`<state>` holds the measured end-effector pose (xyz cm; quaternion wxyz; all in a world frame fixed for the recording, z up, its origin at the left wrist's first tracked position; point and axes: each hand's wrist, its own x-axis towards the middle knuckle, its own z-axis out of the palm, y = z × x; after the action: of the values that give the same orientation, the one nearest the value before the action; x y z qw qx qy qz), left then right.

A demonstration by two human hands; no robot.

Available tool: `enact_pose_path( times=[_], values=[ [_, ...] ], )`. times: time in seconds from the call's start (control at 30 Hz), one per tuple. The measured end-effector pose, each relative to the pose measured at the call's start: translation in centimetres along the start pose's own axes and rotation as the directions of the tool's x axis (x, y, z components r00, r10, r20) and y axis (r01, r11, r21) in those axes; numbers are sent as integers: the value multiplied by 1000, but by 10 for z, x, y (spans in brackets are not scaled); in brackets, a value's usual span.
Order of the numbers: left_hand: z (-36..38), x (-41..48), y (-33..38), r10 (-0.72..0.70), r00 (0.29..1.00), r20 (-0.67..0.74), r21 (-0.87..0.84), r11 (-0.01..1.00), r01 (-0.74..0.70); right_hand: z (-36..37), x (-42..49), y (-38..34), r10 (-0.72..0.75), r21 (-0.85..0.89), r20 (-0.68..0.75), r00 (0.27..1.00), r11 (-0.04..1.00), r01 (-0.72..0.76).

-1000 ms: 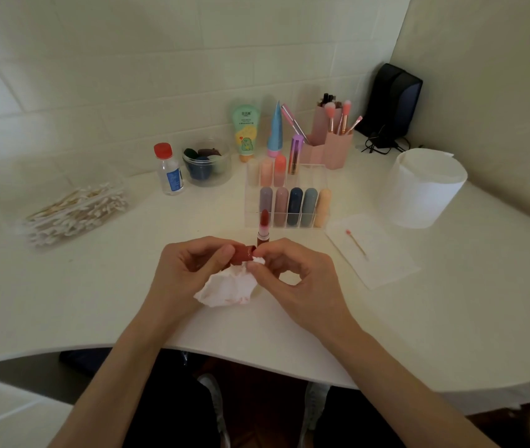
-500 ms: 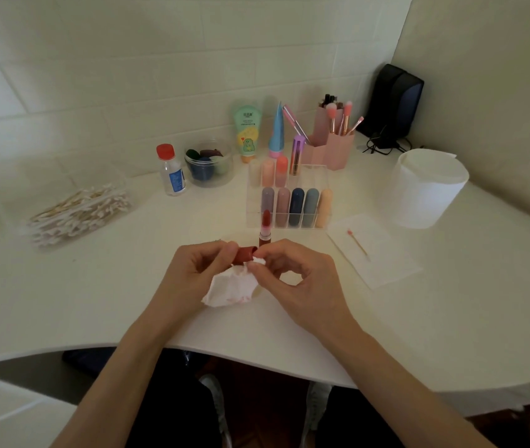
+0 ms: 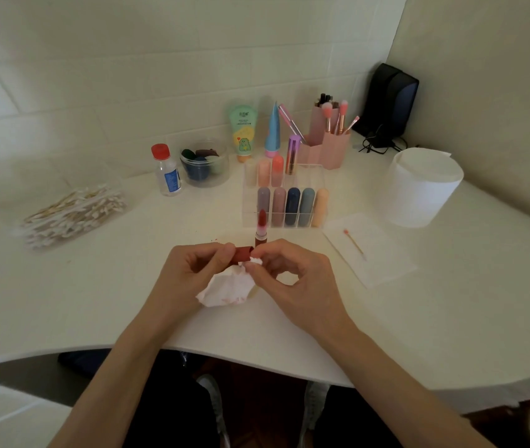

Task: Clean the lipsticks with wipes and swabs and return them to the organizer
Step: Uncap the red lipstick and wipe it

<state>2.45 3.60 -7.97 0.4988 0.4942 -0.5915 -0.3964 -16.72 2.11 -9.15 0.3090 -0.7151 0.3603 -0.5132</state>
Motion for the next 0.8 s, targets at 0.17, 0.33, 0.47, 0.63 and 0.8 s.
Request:
enact_pose_path(
  times=[0.17, 0.33, 0.47, 0.63, 0.8],
  values=[
    [-1, 0, -1, 86, 996, -33, 11, 996, -86, -1, 0, -1, 71, 71, 19, 997, 995, -72],
    [-6, -2, -5, 108, 994, -22, 112, 988, -105, -7, 4, -7, 275, 301, 109, 955, 907, -296],
    [-6, 1, -8, 83, 988, -131, 139, 988, -65, -19, 10, -7, 325, 329, 0, 946, 893, -307],
    [-6, 1, -5, 49, 980, -192, 133, 991, -23, -25, 8, 2, 155, -152, -50, 987, 975, -161],
    [-6, 1, -9, 40, 911, -411, 275, 958, 82, -23, 4, 8, 232, -322, 12, 973, 922, -216]
  ],
)
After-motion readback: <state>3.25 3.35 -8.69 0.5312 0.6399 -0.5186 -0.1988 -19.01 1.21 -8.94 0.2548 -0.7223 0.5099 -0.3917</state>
